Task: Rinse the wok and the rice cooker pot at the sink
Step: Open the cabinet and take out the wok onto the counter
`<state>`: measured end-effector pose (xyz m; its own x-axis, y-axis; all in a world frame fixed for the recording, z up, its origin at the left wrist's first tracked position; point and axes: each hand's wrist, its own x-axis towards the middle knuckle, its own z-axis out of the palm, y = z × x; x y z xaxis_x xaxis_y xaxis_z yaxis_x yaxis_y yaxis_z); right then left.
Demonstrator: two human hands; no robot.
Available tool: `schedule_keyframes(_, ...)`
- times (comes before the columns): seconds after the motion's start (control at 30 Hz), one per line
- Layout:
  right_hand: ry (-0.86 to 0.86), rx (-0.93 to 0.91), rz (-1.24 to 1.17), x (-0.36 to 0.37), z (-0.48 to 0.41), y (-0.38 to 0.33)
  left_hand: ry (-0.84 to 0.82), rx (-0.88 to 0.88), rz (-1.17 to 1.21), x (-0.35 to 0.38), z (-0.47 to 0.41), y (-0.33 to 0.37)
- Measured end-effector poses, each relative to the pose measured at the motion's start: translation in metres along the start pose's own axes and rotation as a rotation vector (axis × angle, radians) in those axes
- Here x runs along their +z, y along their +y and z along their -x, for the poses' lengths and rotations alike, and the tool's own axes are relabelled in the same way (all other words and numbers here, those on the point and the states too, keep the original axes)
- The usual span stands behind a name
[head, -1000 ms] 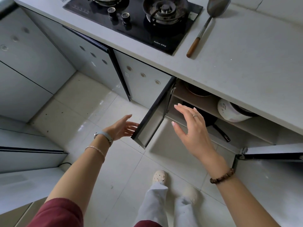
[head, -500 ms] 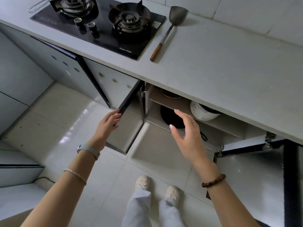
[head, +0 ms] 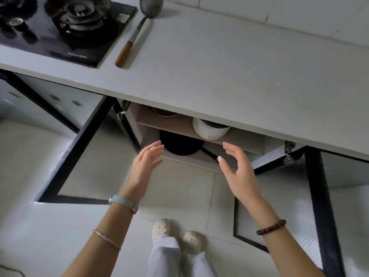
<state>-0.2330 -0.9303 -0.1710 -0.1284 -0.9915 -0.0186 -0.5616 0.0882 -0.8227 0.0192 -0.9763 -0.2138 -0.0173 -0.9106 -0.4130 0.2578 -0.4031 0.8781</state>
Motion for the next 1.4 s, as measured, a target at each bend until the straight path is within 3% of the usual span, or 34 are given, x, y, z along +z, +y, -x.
schedule_keyframes(0.3, 0.193, 0.071, -0.103, 0.055, -0.046, 0.139, -0.097, 0.061, 0.009, 0.015, -0.113, -0.085)
schedule_keyframes(0.73, 0.390, -0.076, -0.212, 0.097, -0.137, 0.269, -0.266, 0.309, -0.036, 0.040, -0.269, -0.172)
schedule_keyframes(0.93, 0.524, -0.084, -0.360, 0.102, -0.180, 0.308, -0.220, 0.372, -0.047, 0.054, -0.328, -0.183)
schedule_keyframes(1.1, 0.619, 0.015, -0.554, 0.089, -0.216, 0.326, -0.143, 0.302, -0.060, 0.075, -0.371, -0.176)
schedule_keyframes(1.4, 0.585, 0.164, -0.746, 0.071, -0.271, 0.322, -0.069, 0.342, -0.059, 0.104, -0.402, -0.157)
